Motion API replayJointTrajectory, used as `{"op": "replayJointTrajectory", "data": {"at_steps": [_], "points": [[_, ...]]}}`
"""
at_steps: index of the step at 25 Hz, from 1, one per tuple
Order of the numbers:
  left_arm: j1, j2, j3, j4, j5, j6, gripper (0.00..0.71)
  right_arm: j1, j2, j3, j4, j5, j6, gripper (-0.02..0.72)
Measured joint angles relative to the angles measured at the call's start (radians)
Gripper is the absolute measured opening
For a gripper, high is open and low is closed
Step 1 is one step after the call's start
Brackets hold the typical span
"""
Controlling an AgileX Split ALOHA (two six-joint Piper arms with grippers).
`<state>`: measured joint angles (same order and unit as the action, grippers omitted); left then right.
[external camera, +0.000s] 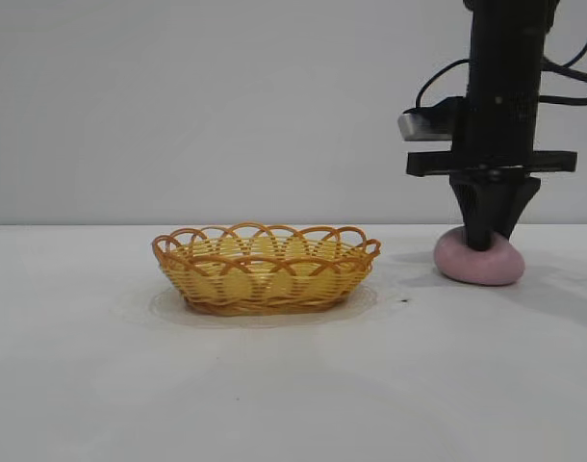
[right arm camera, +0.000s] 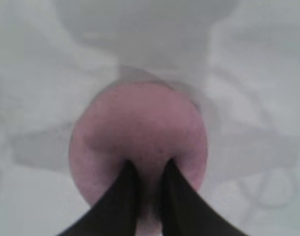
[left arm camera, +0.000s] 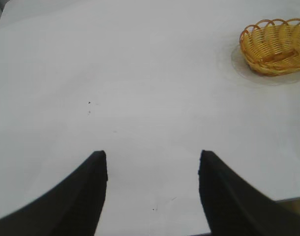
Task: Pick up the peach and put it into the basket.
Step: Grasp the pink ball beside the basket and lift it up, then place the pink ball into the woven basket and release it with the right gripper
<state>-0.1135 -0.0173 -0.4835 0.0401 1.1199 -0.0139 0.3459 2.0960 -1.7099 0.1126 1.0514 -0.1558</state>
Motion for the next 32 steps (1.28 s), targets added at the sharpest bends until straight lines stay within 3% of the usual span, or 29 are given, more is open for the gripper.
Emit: {"op": "replayJointTrajectory", "data": {"at_steps": [3,6,14,22,23,25,32], "points": [[0.059,0.0,0.0,0.0,0.0,0.0,0.358,0.063,-0.064,0.0,0.019,0.0,-0.014,0.0],[0.086,0.0,0.0,0.0,0.0,0.0,0.358,0.123,-0.076,0.0,0.04,0.0,-0.028,0.0],[0.085,0.0,0.0,0.0,0.0,0.002,0.358,0.259,-0.026,0.0,0.069,-0.071,-0.042,0.0],[0.085,0.0,0.0,0.0,0.0,0.002,0.358,0.276,0.086,0.002,0.092,-0.099,-0.042,0.0],[0.085,0.0,0.0,0.0,0.0,0.002,0.358,0.276,0.086,0.002,0.094,-0.1,-0.042,0.06],[0.085,-0.002,0.0,0.0,0.0,0.002,0.358,0.277,0.086,0.002,0.1,-0.104,-0.042,0.06],[0.09,-0.002,0.0,0.0,0.0,0.002,0.358,0.277,0.079,0.002,0.102,-0.094,-0.002,0.427]]}}
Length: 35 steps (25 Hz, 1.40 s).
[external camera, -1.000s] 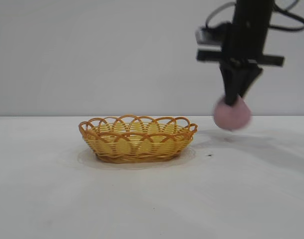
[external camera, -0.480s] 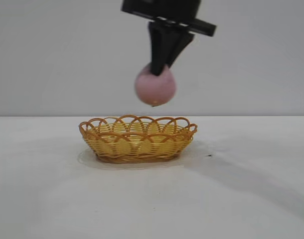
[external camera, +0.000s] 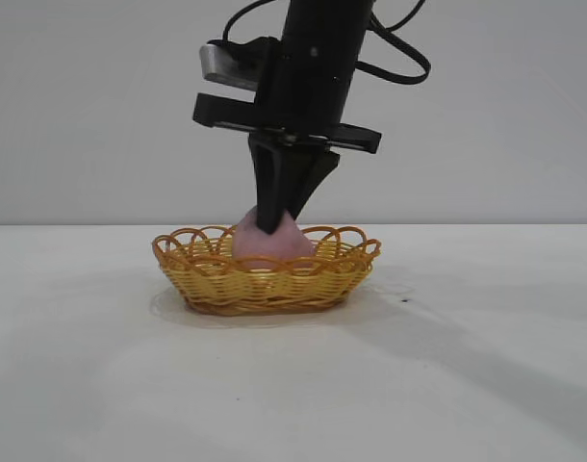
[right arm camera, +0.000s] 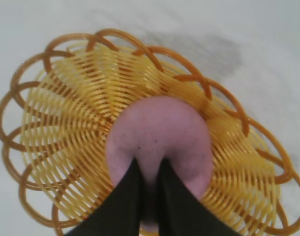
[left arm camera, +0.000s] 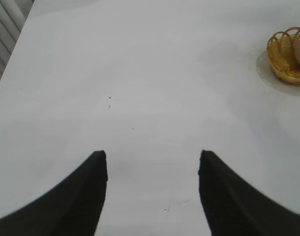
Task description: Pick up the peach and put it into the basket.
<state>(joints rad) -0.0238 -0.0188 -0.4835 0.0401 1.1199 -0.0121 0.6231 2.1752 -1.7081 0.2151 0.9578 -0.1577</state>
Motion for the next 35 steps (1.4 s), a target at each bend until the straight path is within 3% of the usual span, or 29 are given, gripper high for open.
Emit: {"op": "replayJointTrajectory", "data": {"at_steps": [4,5,7,10,14,18,29,31,35], "points": [[0.0,0.0,0.0,0.0,0.0,0.0,0.358,0.0,-0.059,0.0,-0.012,0.026,0.024,0.438],[0.0,0.0,0.0,0.0,0.0,0.0,0.358,-0.002,-0.077,0.0,-0.035,0.031,0.043,0.48],[0.0,0.0,0.0,0.0,0.0,0.0,0.358,-0.026,-0.117,0.0,-0.093,0.043,0.096,0.463],[0.0,0.0,0.0,0.0,0.0,0.0,0.358,-0.104,-0.141,0.0,-0.167,0.078,0.152,0.463],[0.0,0.0,0.0,0.0,0.0,0.0,0.358,-0.255,-0.139,0.02,-0.201,0.119,0.173,0.463],[0.0,0.0,0.0,0.0,0.0,0.0,0.358,-0.375,-0.139,0.052,-0.207,0.135,0.177,0.463],[0.0,0.0,0.0,0.0,0.0,0.0,0.358,-0.573,-0.181,0.1,-0.181,0.157,0.177,0.463],[0.0,0.0,0.0,0.0,0.0,0.0,0.358,-0.607,-0.244,0.178,-0.164,0.12,0.177,0.463],[0.0,0.0,0.0,0.0,0.0,0.0,0.358,-0.645,-0.48,0.437,-0.162,-0.06,0.177,0.463]]}}
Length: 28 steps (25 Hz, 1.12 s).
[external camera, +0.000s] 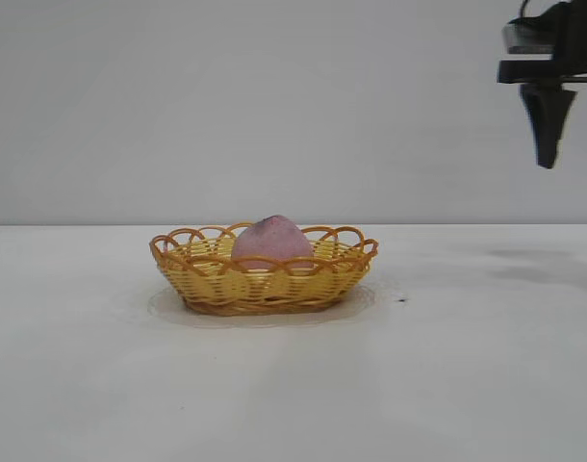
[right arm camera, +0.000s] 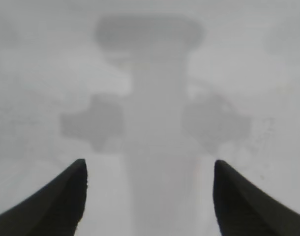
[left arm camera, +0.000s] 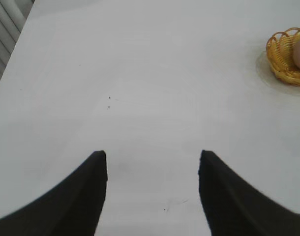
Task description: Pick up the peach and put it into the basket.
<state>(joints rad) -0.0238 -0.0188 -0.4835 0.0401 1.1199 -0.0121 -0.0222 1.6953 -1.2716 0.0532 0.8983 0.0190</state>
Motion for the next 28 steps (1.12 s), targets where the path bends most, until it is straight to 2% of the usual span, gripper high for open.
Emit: {"op": "replayJointTrajectory", "data": {"at_steps": [4,8,16,22,28], "points": [[0.0,0.0,0.0,0.0,0.0,0.0,0.358,0.018,-0.286,0.238,0.0,-0.124,-0.004,0.463],[0.0,0.0,0.0,0.0,0.0,0.0,0.358,0.046,-0.569,0.425,0.002,-0.121,-0.005,0.463],[0.0,0.0,0.0,0.0,0.0,0.0,0.358,0.049,-1.126,0.683,0.0,0.067,-0.006,0.463],[0.0,0.0,0.0,0.0,0.0,0.0,0.358,0.049,-1.336,0.77,0.0,0.195,-0.006,0.463],[0.0,0.0,0.0,0.0,0.0,0.0,0.358,0.049,-1.402,0.782,0.0,0.218,-0.008,0.463]]}}
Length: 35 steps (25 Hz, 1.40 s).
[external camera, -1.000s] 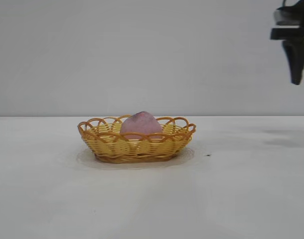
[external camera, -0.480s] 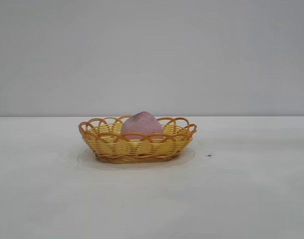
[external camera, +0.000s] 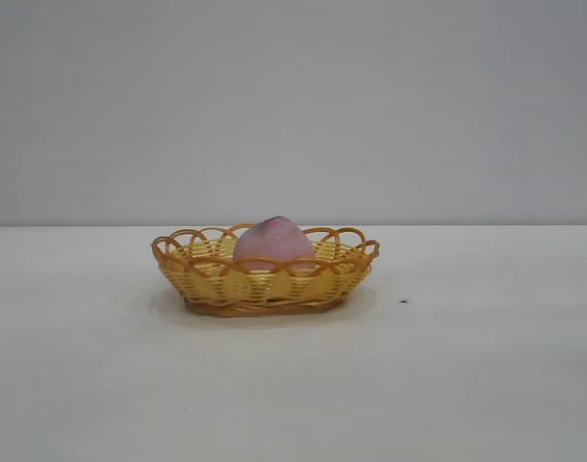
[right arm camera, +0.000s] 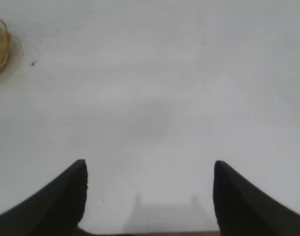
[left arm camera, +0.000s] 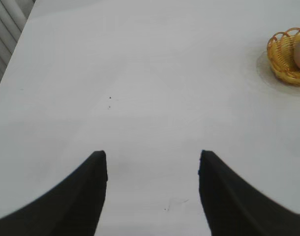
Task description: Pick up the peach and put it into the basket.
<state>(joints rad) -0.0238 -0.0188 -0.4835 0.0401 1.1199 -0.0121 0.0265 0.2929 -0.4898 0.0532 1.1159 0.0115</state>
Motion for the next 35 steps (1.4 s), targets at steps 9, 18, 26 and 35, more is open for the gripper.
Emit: {"op": "replayJointTrajectory", "data": {"at_steps": [9,18,26,35], "points": [[0.0,0.0,0.0,0.0,0.0,0.0,0.358,0.0,-0.301,0.0,0.036,0.017,-0.073,0.463],[0.0,0.0,0.0,0.0,0.0,0.0,0.358,0.0,-0.309,0.0,0.067,0.025,-0.124,0.463],[0.0,0.0,0.0,0.0,0.0,0.0,0.358,0.0,-0.309,0.0,0.067,0.025,-0.124,0.463],[0.0,0.0,0.0,0.0,0.0,0.0,0.358,0.0,-0.309,0.0,0.067,0.025,-0.124,0.463]]}}
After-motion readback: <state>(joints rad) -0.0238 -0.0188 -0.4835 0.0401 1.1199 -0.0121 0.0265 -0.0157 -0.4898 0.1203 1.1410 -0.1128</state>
